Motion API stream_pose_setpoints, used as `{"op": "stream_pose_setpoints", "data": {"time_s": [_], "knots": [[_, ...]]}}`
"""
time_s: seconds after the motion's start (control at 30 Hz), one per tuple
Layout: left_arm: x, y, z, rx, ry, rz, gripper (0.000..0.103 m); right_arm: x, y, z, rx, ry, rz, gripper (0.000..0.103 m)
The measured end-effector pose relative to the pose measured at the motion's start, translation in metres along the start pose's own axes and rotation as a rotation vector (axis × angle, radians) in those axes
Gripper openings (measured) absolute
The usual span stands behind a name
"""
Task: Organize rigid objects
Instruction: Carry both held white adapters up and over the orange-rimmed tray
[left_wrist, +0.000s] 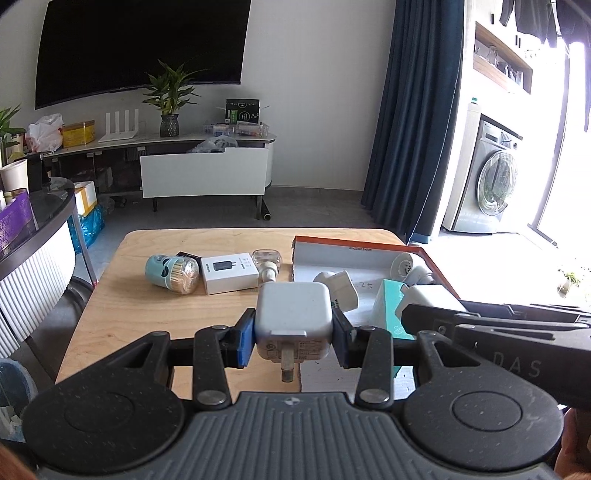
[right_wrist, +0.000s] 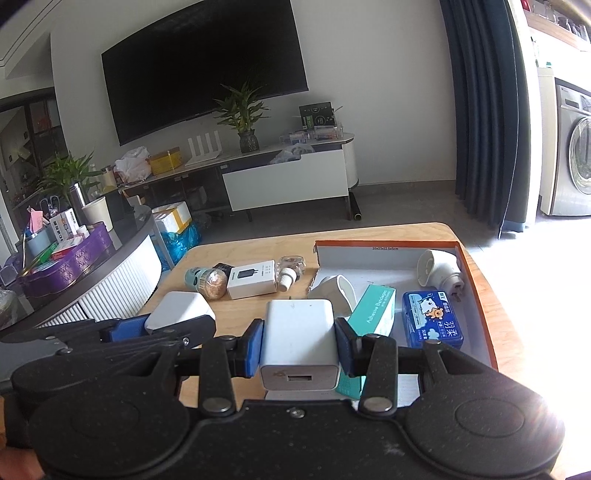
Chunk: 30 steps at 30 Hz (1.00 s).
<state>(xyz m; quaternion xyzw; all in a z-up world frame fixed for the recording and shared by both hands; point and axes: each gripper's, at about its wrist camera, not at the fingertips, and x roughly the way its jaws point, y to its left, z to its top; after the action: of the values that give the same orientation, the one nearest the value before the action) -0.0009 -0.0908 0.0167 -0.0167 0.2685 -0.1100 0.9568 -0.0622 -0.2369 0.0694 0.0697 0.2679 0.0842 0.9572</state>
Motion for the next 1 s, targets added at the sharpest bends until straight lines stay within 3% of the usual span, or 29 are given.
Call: {"op": "stream_pose_setpoints", "data": {"time_s": [1.0], "knots": [[0.004, -0.038, -0.004, 0.075, -0.001, -0.079, 0.042, -0.034, -0.044, -0.006, 0.073, -0.053, -0.095, 0.05]]}}
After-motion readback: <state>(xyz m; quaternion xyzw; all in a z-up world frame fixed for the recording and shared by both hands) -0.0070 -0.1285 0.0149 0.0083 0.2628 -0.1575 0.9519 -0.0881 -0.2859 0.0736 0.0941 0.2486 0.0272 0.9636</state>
